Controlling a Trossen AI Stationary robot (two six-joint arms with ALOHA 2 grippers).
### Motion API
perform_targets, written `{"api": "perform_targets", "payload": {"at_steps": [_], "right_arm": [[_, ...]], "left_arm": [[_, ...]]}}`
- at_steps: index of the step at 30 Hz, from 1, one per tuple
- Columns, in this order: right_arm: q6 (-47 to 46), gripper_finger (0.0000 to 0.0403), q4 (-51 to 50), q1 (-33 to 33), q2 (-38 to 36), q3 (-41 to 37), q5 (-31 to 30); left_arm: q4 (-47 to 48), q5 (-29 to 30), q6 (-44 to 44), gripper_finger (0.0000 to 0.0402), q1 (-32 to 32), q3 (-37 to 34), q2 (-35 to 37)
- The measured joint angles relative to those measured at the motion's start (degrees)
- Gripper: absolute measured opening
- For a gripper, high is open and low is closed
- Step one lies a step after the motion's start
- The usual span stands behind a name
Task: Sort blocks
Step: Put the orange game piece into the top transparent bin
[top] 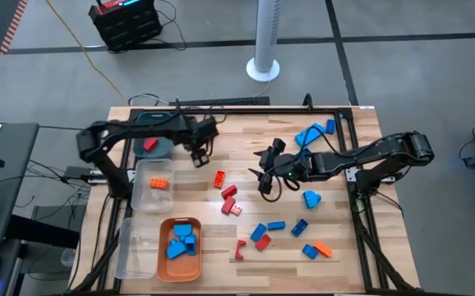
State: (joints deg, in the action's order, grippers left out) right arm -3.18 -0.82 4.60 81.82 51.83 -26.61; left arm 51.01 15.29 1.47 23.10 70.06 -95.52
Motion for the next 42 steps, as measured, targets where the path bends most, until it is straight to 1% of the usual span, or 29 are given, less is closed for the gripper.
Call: {"api": "perform_targets", "payload": {"at_steps": [3,7,10,14,18,26,31,34,36,38,40,42], "right_arm": [[0.2,0.028,0.0,0.2,0.0,0.0,0.1],[0.7,0.028,0.0,0.3,0.0,0.0,0.3],[1.1,0.028,0.0,0.2,0.0,0.0,0.3],[1.6,0.028,0.0,0.2,0.0,0.0,0.7],[1.9,0.028,0.4,0.3,0.0,0.0,1.1],[2.2,0.028,0.9,0.7,0.0,0.0,1.3],[2.2,0.028,0.9,0.7,0.0,0.0,1.3],[2.2,0.028,0.9,0.6,0.0,0.0,1.3],[2.3,0.028,0.9,0.6,0.0,0.0,1.3],[2.3,0.028,0.9,0.6,0.0,0.0,1.3],[2.3,0.028,0.9,0.6,0.0,0.0,1.3],[2.2,0.028,0.9,0.6,0.0,0.0,1.3]], "left_arm": [[-3.7,0.0,-1.2,0.0202,2.6,2.1,-2.1],[-9.2,-0.3,-1.0,0.021,6.3,3.2,-3.2],[-14.0,-2.9,0.9,0.022,8.9,3.0,-3.1],[-16.3,-6.3,2.9,0.0231,11.0,2.9,-3.1],[-17.5,-6.5,3.8,0.0237,11.1,2.9,-5.1],[-17.5,-5.5,3.7,0.0238,10.2,2.8,-11.9],[-17.4,-5.2,3.6,0.0238,10.2,2.8,-14.7],[-17.4,-5.2,2.6,0.0237,10.2,2.8,-15.2],[-17.4,-4.9,1.4,0.0227,9.9,2.8,-15.2],[-17.3,-4.1,0.4,0.0202,9.5,2.8,-15.0],[-17.0,-3.2,-1.1,0.0167,9.2,2.8,-14.4],[-16.2,-2.1,-3.2,0.0122,8.8,2.8,-13.5]]}}
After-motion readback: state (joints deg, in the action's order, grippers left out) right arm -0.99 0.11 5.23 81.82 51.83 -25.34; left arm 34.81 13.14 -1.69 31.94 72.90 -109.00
